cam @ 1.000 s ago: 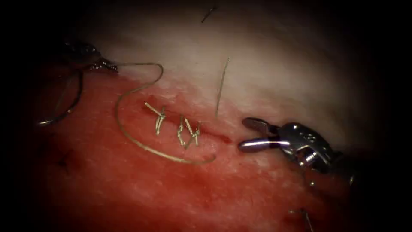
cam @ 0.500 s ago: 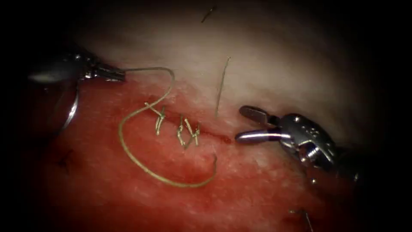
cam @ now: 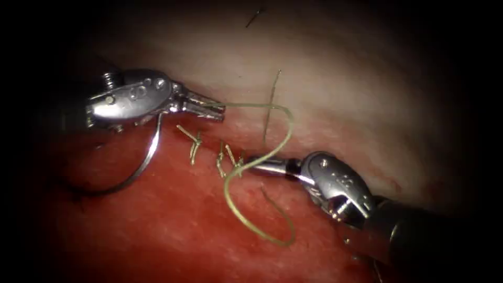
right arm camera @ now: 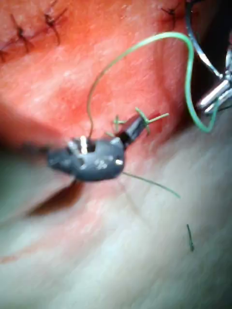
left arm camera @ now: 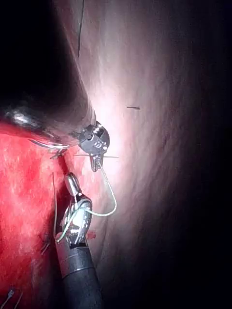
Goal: Wound Closure
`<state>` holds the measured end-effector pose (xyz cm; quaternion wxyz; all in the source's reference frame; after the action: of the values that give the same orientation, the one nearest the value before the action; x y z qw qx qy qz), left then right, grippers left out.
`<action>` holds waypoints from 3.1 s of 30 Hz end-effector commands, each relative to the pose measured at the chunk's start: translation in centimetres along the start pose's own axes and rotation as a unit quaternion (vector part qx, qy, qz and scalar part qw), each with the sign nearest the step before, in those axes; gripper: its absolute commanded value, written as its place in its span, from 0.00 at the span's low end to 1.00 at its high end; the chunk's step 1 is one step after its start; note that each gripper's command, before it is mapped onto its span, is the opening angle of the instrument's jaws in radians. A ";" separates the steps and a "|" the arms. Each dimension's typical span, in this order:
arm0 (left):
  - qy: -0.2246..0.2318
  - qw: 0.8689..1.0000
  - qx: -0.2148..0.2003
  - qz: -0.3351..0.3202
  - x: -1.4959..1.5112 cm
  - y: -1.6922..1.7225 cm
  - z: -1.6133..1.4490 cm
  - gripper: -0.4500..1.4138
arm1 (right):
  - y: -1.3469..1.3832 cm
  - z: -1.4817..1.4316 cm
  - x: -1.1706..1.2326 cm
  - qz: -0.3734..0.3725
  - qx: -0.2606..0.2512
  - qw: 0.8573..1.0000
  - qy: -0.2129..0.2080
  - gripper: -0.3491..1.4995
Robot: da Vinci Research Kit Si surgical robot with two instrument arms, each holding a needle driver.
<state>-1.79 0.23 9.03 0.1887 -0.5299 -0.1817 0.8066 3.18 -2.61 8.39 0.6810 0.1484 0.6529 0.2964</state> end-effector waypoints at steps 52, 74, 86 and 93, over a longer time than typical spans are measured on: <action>-0.097 0.992 0.052 0.056 -1.45 0.16 0.77 0.00 | -0.12 0.16 0.64 -0.038 -0.070 0.992 0.098 0.90; -0.125 0.986 0.043 0.102 -0.89 1.49 0.41 0.00 | 0.12 0.08 0.60 -0.080 -0.154 0.982 0.080 0.93; -0.118 0.985 0.025 0.127 -0.47 1.72 0.23 0.00 | 0.09 0.22 0.33 -0.093 -0.149 0.984 0.035 0.94; -0.095 0.983 0.022 0.155 -0.05 1.67 0.04 0.00 | 0.08 0.21 0.17 -0.100 -0.140 0.985 0.009 0.94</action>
<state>-1.93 -1.17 8.15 0.0549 -0.4723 -0.0934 0.8747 3.29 -2.42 8.27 0.7174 -0.0165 0.6207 0.3160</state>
